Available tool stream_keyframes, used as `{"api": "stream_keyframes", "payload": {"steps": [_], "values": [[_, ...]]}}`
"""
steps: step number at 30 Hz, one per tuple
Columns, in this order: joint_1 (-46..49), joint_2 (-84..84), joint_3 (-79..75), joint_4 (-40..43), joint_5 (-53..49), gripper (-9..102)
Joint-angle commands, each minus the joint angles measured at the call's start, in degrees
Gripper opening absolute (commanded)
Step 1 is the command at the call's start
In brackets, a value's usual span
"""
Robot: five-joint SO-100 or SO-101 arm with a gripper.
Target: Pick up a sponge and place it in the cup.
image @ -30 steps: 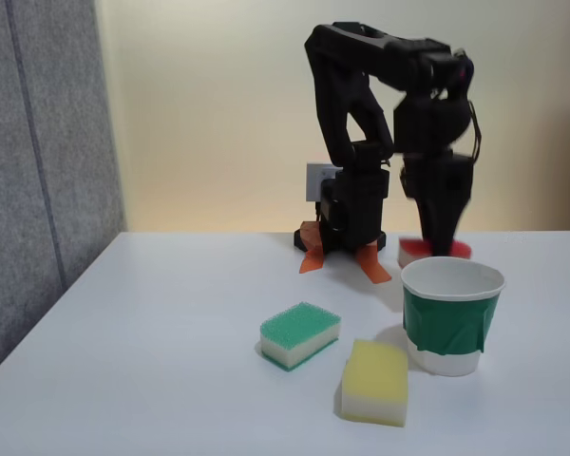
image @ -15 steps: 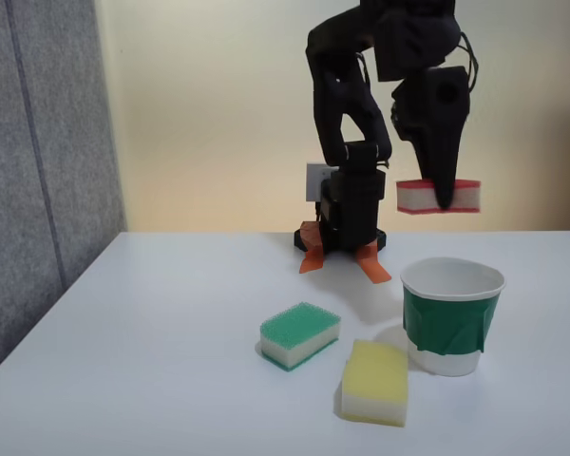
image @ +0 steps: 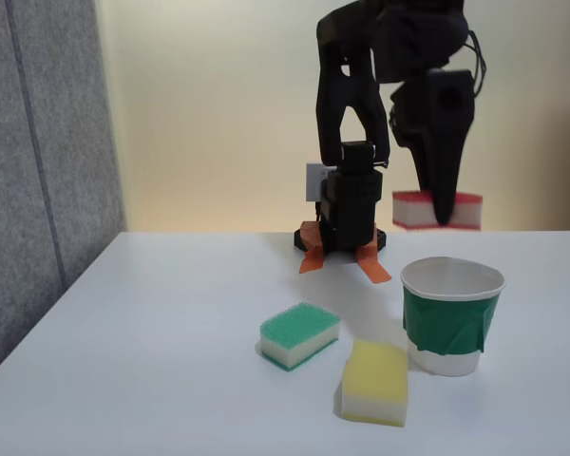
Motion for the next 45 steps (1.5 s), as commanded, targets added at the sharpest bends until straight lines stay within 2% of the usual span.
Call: {"api": "stream_keyframes", "payload": {"steps": [1,11,19,25,29,32,39,43,45], "values": [[-0.2,-2.1,-4.0,-0.1,-1.2,0],[-0.3,-7.8,-3.3,-6.9,-0.2,0],[-0.7,-7.1,-2.5,-7.8,1.1,21],[-0.7,-7.2,-2.5,-9.8,0.8,42],[-0.7,-7.2,-2.6,-10.5,0.6,48],[-0.6,-6.0,-2.6,-9.2,0.7,46],[-0.5,4.0,-0.2,0.3,3.7,23],[-0.1,11.7,3.8,3.7,3.9,1],[0.2,15.8,7.2,3.8,4.7,0]]}}
